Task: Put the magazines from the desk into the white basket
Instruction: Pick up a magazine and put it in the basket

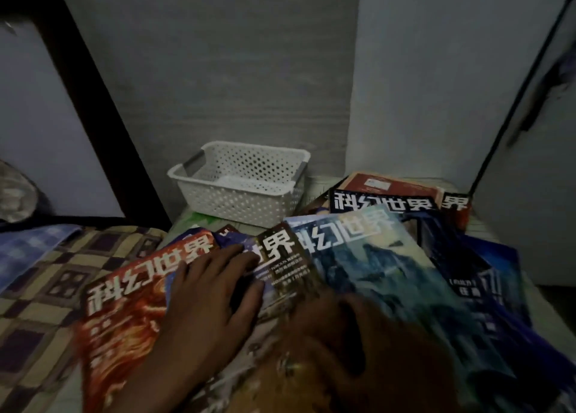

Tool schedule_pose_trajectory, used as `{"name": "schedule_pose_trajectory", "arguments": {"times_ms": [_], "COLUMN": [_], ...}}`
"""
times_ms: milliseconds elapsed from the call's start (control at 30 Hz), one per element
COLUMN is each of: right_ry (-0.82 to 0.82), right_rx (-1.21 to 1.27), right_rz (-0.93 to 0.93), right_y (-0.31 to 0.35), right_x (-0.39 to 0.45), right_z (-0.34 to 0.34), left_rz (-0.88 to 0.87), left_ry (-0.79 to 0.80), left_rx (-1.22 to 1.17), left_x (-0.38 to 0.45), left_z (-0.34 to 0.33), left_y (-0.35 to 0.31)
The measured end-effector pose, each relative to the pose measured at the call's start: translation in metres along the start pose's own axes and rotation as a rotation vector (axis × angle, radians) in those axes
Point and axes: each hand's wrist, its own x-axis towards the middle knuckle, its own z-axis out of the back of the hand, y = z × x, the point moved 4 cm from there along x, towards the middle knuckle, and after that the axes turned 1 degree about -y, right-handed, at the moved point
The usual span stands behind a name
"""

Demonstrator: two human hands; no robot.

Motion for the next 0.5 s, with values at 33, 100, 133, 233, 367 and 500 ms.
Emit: {"name": "schedule_pose_trajectory", "arguments": {"times_ms": [33,100,133,233,367,500], "right_ry": [-0.064,-0.059,-0.08,-0.098,-0.142,-0.088], "right_rx": [0.004,-0.058,-0.058,-0.077,-0.1,-0.007], "right_rz": [-0.017,-0.03,-0.027,-0.032,-0.017,-0.06], "right_y": [0.002,0.007,0.006,0.007,0.017,0.011], "right_x": [-0.002,-0.006,-0.007,-0.018,-0.032,-0.04], "right_z": [0.003,0.007,0.008,0.011,0.009,0.011], "left_rz": [0.018,0.039,0.086,0.308,0.661,0.789], "left_ry": [-0.035,-0.146,-0.194,-0.234,-0.225,0.081], "left_rx": [-0.039,-0.114,-0.173,-0.462,-1.148,-1.394], "left_x": [-0.003,-0.013,-0.021,-0.058,-0.098,-0.115], "left_z": [0.004,0.011,0.015,0.016,0.029,0.054], "left_y": [0.0,0.002,0.004,0.012,0.011,0.003]}}
